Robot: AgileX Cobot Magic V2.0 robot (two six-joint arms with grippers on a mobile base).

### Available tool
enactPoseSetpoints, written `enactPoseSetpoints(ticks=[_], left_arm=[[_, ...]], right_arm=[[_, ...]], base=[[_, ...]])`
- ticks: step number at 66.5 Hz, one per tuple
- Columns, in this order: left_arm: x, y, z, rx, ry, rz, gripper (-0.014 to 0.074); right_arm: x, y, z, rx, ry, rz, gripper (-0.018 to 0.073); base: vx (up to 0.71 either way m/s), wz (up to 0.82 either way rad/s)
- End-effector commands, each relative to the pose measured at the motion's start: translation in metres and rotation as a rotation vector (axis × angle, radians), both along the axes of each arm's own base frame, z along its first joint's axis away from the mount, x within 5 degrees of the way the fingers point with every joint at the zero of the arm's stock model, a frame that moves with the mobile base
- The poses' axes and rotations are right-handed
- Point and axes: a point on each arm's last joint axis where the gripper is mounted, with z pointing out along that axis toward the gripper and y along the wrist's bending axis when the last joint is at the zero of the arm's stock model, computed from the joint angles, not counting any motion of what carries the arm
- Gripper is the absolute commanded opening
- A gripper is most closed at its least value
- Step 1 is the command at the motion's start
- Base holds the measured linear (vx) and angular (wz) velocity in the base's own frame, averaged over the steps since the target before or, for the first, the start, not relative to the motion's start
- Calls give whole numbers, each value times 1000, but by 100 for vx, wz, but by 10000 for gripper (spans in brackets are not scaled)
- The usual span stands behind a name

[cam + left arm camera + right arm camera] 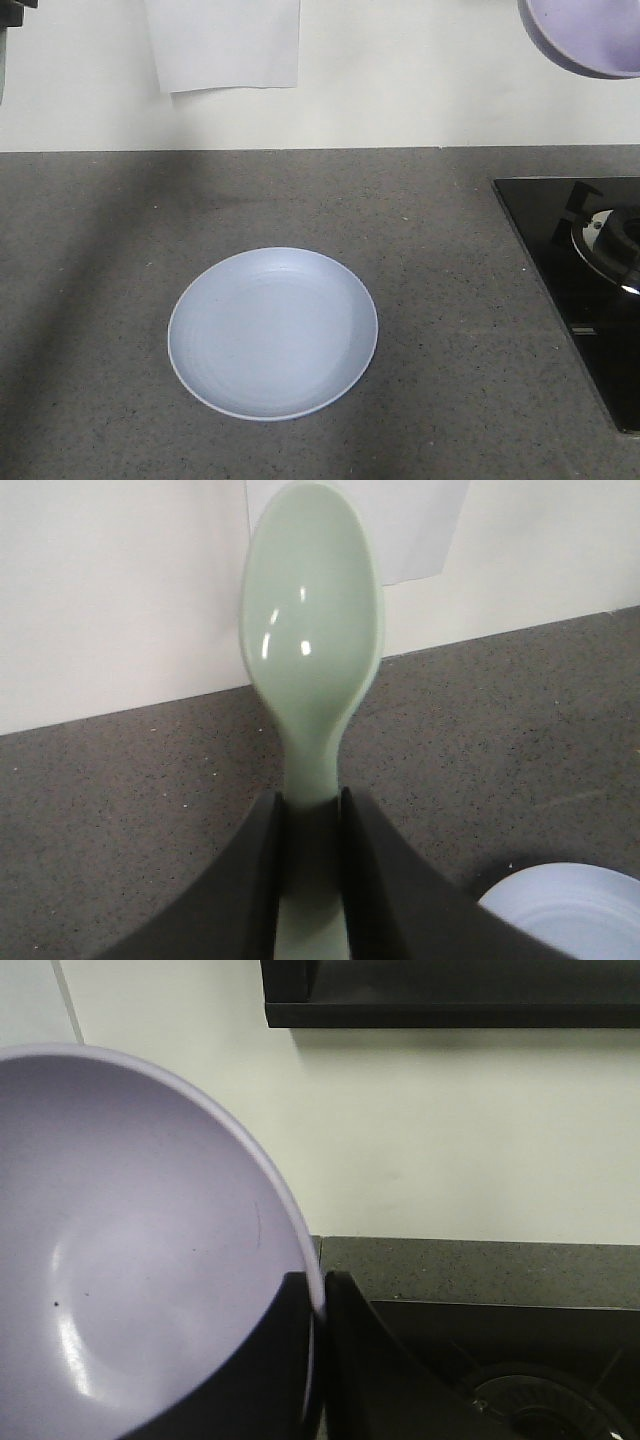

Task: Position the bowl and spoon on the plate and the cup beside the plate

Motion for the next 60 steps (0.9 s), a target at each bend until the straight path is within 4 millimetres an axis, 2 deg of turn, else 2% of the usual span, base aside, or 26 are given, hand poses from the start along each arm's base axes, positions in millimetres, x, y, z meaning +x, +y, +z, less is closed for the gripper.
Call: enactPoseSetpoints(ticks=[1, 41, 47, 52, 60], left_arm=[[-11, -1, 23, -25, -123, -5, -6], [-11, -1, 23, -25, -126, -5, -6], [-10, -1, 25, -28, -146, -4, -6], [-10, -1, 25, -27, -151, -3, -6], [-10, -1, 25, -26, -151, -3, -6]], right_arm=[[-8, -2, 19, -7, -127, -8, -11], [-3, -1, 16, 5, -112, -2, -11], [-1, 1, 16, 56, -114, 4, -10], [5, 6, 12, 133, -86, 38, -8], [27, 17, -4, 175, -5, 139, -5]], base=[[0, 0], [0, 0], [0, 0], [0, 0], [0, 0]])
